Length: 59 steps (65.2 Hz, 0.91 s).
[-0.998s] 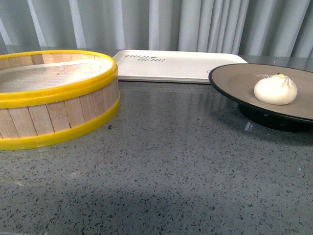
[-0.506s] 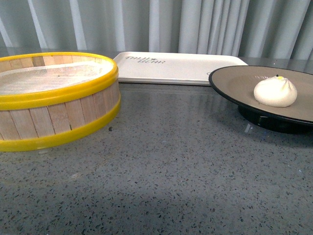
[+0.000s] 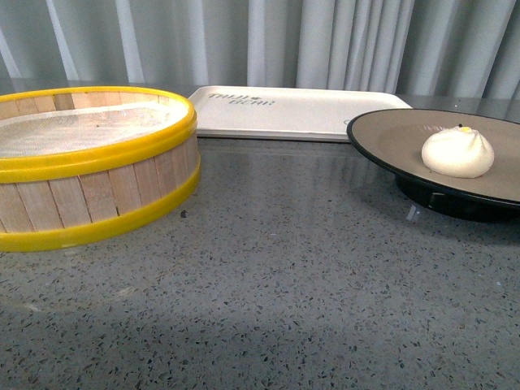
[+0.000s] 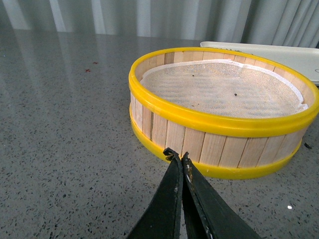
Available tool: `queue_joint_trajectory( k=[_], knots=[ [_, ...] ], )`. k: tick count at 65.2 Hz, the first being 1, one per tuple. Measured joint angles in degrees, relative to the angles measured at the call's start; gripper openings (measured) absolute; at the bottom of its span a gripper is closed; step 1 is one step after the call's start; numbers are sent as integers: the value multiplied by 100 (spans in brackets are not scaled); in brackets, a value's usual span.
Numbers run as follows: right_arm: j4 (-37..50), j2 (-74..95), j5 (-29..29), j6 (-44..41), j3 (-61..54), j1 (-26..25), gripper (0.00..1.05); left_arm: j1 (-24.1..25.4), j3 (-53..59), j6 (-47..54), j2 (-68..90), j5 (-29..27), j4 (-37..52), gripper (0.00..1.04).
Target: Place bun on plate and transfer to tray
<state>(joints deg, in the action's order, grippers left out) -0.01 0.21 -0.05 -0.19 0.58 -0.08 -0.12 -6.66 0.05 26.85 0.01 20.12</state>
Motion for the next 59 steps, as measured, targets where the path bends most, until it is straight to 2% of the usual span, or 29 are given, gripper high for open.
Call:
queue_joint_trajectory(
  k=[56,59],
  knots=[
    [0,0,0,0,0,0,96,0,518,-15,-1683,-2,-988,4],
    [0,0,0,0,0,0,96,0,516,-15,-2015,-4,-1419,4]
  ],
)
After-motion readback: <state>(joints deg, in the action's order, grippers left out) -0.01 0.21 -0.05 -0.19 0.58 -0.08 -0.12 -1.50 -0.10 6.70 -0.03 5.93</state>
